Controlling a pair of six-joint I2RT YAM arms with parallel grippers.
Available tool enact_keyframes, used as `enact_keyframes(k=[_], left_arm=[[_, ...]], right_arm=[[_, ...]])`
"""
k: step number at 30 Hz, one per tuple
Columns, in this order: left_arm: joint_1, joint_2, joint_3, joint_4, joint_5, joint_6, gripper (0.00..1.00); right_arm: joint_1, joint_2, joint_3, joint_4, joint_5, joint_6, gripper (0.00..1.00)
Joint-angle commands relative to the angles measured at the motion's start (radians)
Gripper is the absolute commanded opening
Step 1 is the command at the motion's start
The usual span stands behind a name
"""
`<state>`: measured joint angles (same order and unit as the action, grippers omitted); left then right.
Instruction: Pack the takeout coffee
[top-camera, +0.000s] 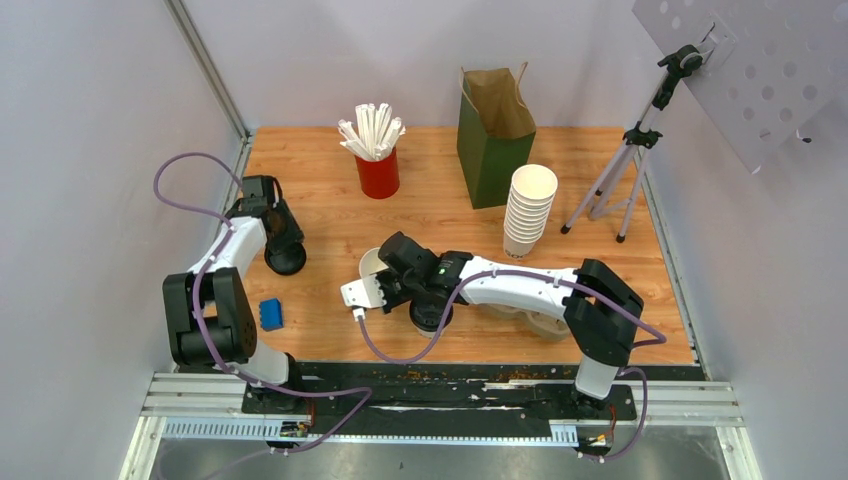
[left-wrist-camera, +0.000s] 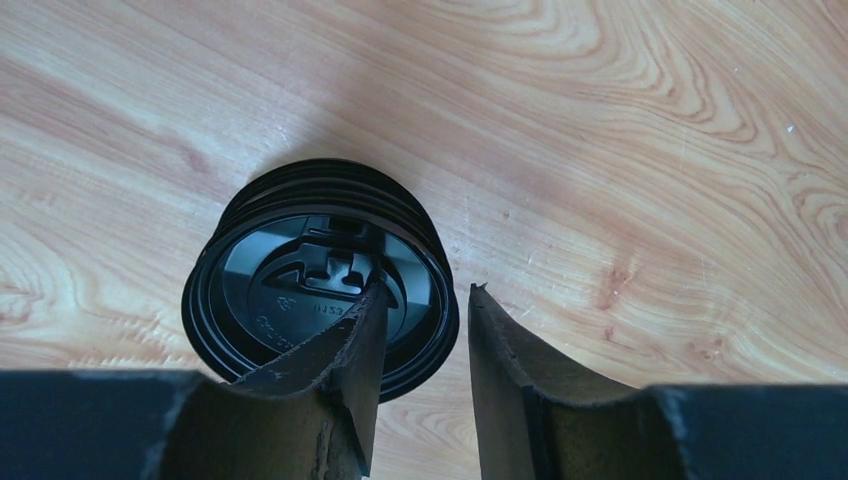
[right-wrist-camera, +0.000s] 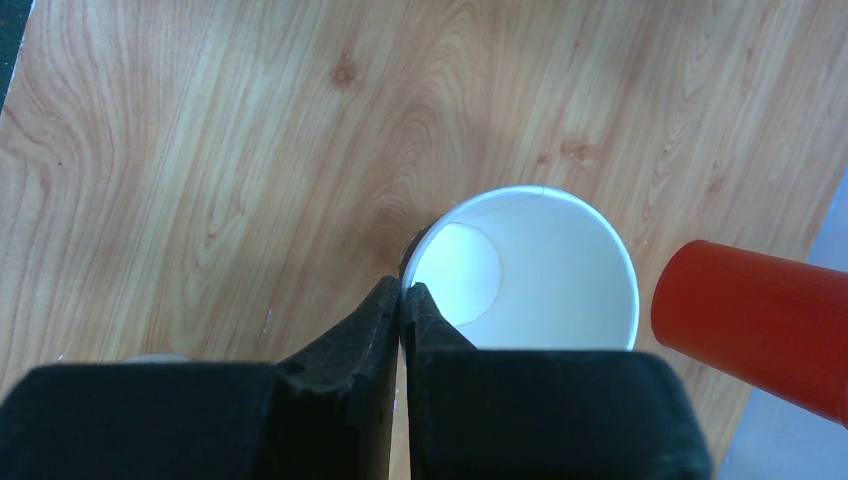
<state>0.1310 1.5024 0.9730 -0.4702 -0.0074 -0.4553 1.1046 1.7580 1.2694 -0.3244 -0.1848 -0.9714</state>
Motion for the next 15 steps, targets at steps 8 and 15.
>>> enact_keyframes(k=[8, 15], left_arm=[[0.004, 0.033, 0.036, 0.037, 0.001, 0.029, 0.37], [0.004, 0.024, 0.044, 0.023, 0.001, 0.031, 0.24]], right_arm=[[0.015, 0.005, 0.044, 0.046, -0.002, -0.002, 0.3], [0.021, -0.064, 0.038, 0.075, 0.016, 0.032, 0.52]])
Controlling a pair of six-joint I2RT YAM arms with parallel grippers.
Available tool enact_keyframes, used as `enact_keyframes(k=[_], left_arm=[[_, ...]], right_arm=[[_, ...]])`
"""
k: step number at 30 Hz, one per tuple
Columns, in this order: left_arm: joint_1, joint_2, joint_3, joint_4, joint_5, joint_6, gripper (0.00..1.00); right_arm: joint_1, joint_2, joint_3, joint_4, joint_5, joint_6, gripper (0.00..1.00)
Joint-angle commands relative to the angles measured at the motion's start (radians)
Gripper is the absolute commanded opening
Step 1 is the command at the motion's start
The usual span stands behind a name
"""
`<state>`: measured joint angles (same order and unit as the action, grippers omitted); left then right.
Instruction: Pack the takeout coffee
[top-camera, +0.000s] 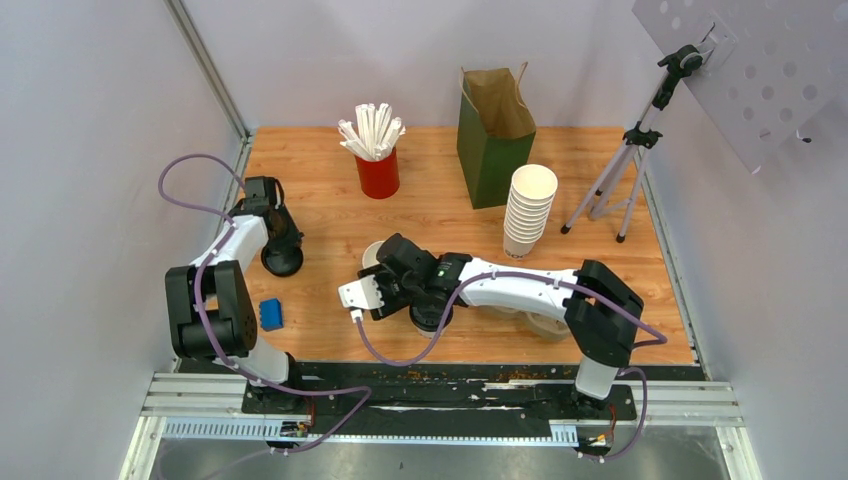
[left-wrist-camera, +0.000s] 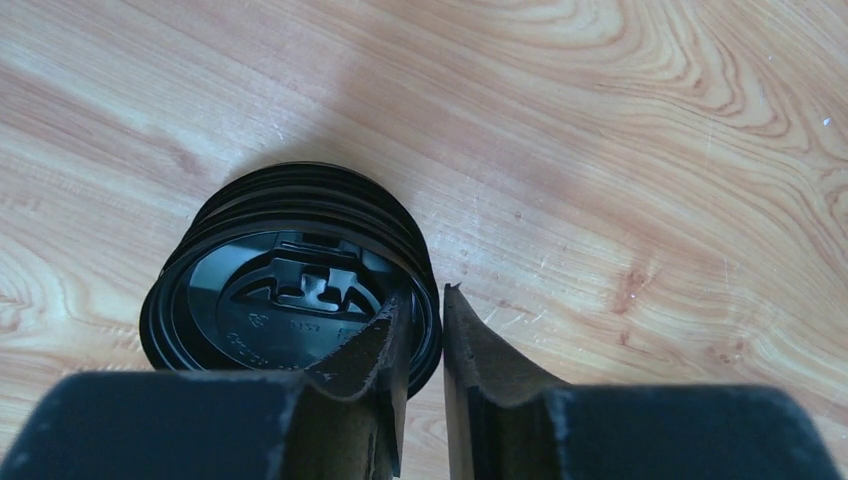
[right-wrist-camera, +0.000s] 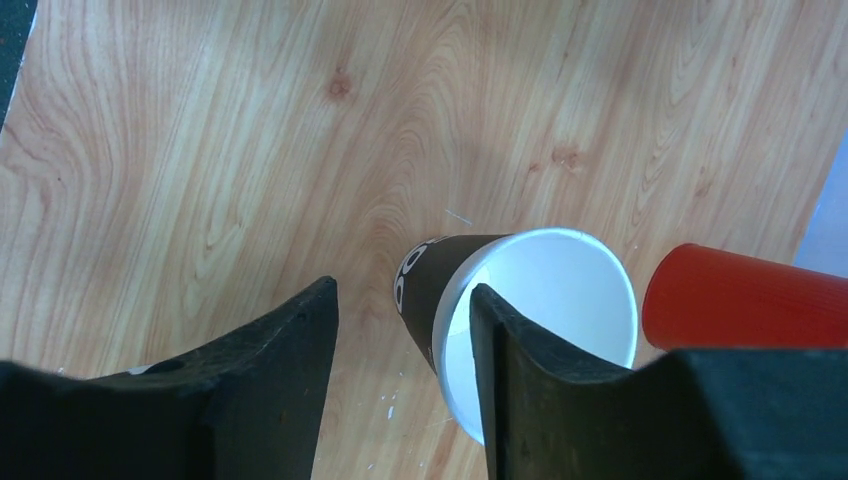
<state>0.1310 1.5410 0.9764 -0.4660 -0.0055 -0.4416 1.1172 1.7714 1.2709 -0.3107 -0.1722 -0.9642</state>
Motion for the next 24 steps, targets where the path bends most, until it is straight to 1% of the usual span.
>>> enact_keyframes(k=[1, 3, 4, 6, 8, 9, 11, 15, 16, 19, 21, 22, 24], left_arm=[[0.004, -0.019, 0.042, 0.014, -0.001, 0.018, 0.21], [0.004, -0.03, 0.047, 0.002, -0.001, 0.02, 0.16], [0.004, -0.036, 0.049, -0.006, -0.001, 0.021, 0.15], [0.004, -0.045, 0.054, -0.024, -0.001, 0.021, 0.15], [0.004, -0.058, 0.055, -0.039, -0.002, 0.022, 0.18], [0.004, -0.062, 0.052, -0.04, -0.001, 0.025, 0.2], [0.004, -0.065, 0.051, -0.043, 0.009, 0.034, 0.2], [0.004, -0.065, 0.057, -0.063, 0.03, 0.053, 0.09], [0.004, -0.066, 0.059, -0.068, 0.028, 0.056, 0.08], [0.004, -0.071, 0.063, -0.081, 0.024, 0.064, 0.12], [0.004, -0.073, 0.065, -0.082, 0.033, 0.074, 0.05], [0.004, -0.072, 0.071, -0.09, 0.038, 0.079, 0.04], [0.004, -0.071, 0.085, -0.109, 0.035, 0.084, 0.05]], right_arm=[[0.009, -0.093, 0.035, 0.07, 0.001, 0.033, 0.55], [0.008, -0.122, 0.032, 0.078, -0.009, 0.05, 0.6], [0.009, -0.138, 0.031, 0.082, -0.016, 0.062, 0.63], [0.01, -0.165, 0.027, 0.092, -0.027, 0.084, 0.69], [0.009, -0.187, 0.021, 0.1, -0.04, 0.099, 0.72], [0.01, -0.195, 0.016, 0.107, -0.038, 0.105, 0.73], [0.01, -0.207, 0.006, 0.119, -0.036, 0.114, 0.74], [0.009, -0.215, -0.002, 0.121, -0.032, 0.135, 0.75], [0.009, -0.219, -0.005, 0.125, -0.033, 0.145, 0.76], [0.008, -0.241, -0.023, 0.148, -0.043, 0.17, 0.76], [0.009, -0.254, -0.037, 0.167, -0.043, 0.181, 0.77], [0.009, -0.258, -0.043, 0.172, -0.043, 0.183, 0.77], [0.009, -0.26, -0.044, 0.169, -0.041, 0.187, 0.77]])
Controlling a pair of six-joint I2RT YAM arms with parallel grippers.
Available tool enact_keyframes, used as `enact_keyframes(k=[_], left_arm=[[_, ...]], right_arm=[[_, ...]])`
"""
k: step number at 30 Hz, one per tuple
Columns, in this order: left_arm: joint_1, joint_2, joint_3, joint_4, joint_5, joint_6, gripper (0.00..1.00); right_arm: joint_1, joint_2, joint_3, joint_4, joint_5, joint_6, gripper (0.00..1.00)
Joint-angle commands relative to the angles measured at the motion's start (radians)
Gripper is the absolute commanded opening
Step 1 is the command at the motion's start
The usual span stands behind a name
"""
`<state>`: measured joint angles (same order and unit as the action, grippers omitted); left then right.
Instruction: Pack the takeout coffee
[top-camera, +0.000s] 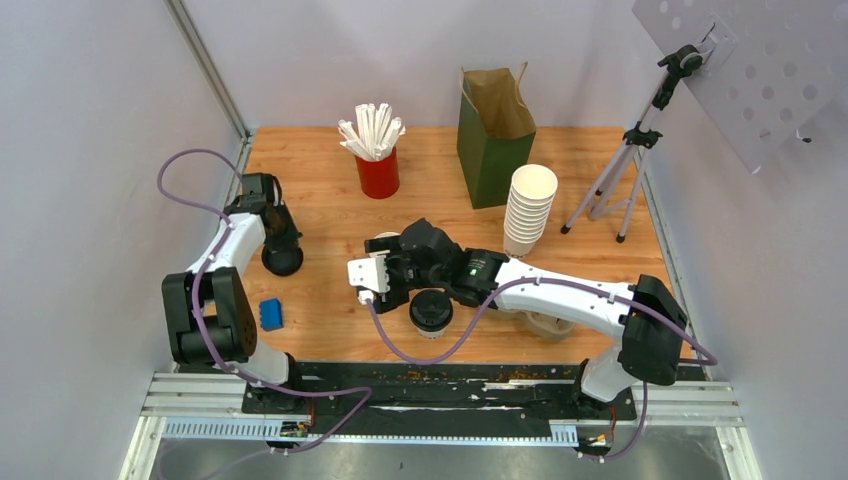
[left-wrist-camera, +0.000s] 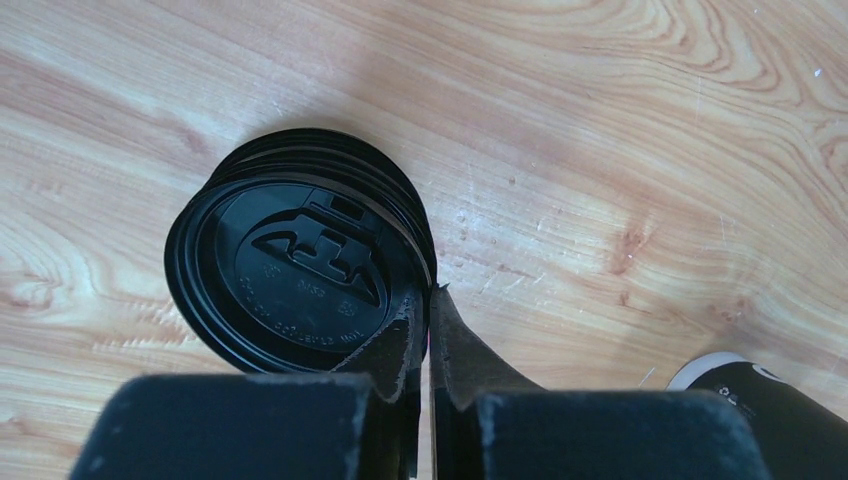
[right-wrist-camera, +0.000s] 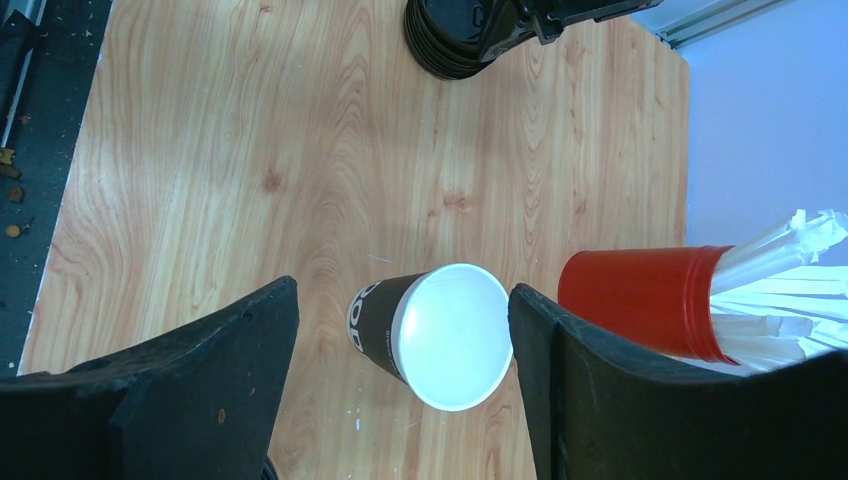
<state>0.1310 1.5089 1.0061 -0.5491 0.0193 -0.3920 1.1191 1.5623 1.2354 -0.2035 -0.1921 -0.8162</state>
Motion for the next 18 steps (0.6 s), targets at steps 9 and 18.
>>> enact_keyframes(k=[9, 18], left_arm=[[0.004, -0.053, 0.1, -0.092, -0.01, 0.059, 0.0], [0.004, -0.121, 0.157, -0.2, 0.023, 0.07, 0.0]], right_arm=[[-0.005, -0.092, -0.038, 0.125, -0.031, 0.121, 0.77], [-0.036, -0.172, -0.082, 0.261, -0.102, 0.283, 0.78]])
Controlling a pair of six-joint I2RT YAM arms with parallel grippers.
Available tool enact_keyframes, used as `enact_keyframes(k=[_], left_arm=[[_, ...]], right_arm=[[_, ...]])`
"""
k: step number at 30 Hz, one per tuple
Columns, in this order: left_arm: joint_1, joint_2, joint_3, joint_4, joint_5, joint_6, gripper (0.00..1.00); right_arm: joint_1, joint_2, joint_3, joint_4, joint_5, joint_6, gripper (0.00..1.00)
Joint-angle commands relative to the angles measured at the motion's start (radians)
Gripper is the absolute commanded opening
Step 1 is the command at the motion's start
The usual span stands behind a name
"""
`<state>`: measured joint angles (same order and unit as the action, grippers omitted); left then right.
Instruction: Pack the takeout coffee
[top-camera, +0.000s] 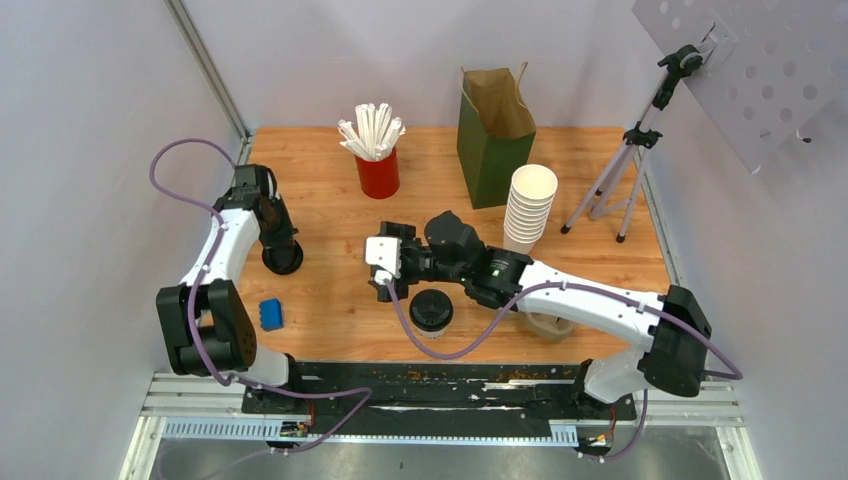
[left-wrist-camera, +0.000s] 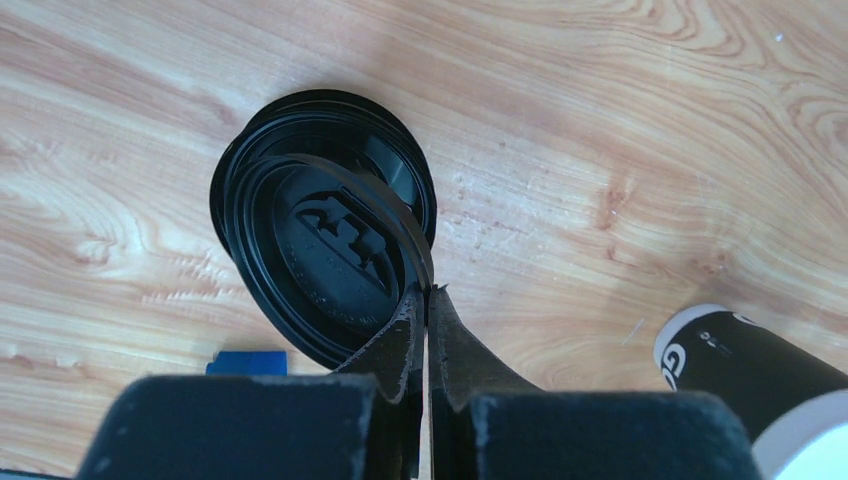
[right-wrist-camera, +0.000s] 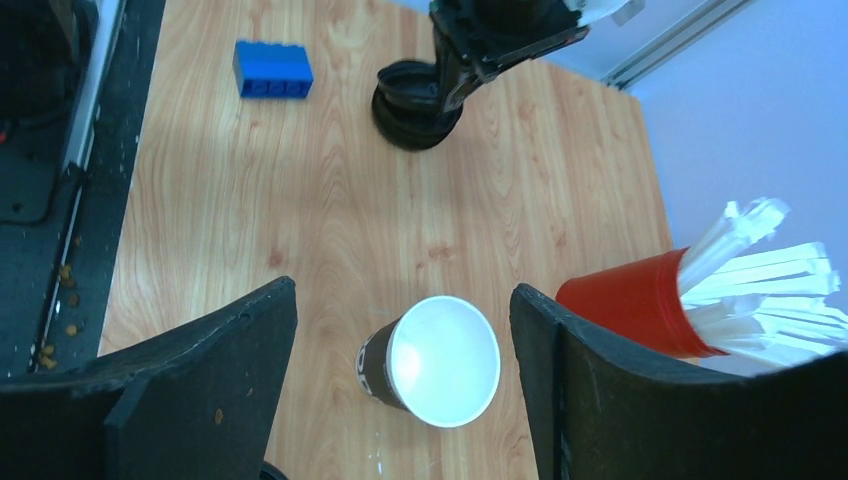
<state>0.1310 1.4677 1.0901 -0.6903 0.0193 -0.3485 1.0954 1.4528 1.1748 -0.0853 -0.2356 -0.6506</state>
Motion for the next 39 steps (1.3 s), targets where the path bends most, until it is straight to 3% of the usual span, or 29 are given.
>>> enact_keyframes(k=[1, 6, 10, 14, 17, 22, 26, 39], left_arm=[[0.004, -0.091, 0.083, -0.071, 0.037, 0.026, 0.0], [0.003, -0.163, 0.141, -0.127, 0.141, 0.026, 0.0], [0.004, -0.243, 0.158, -0.11, 0.376, 0.0, 0.0], [0.002, -0.335, 0.055, 0.136, 0.765, -0.171, 0.0], [-0.008, -0.428, -0.085, 0.434, 0.925, -0.403, 0.0], [-0.101, -0.517, -0.215, 0.716, 1.043, -0.621, 0.0], [-0.217, -0.524, -0.275, 0.872, 1.11, -0.746, 0.0], [-0.292, -0.555, -0.287, 0.898, 1.15, -0.784, 0.0]], right_arm=[[-0.012, -0.072, -0.031, 0.163, -0.058, 0.139, 0.79], [-0.012, -0.132, -0.115, 0.319, 0.008, 0.254, 0.91], [-0.013, -0.186, -0.174, 0.396, 0.029, 0.267, 1.0], [-0.012, -0.216, -0.18, 0.39, 0.028, 0.238, 1.0], [-0.014, -0.251, -0.215, 0.441, 0.004, 0.216, 1.0], [-0.023, -0.287, -0.292, 0.57, -0.048, 0.202, 1.0], [-0.025, -0.284, -0.292, 0.58, -0.086, 0.184, 1.0], [-0.101, -0.327, -0.34, 0.57, -0.051, 0.155, 1.0]])
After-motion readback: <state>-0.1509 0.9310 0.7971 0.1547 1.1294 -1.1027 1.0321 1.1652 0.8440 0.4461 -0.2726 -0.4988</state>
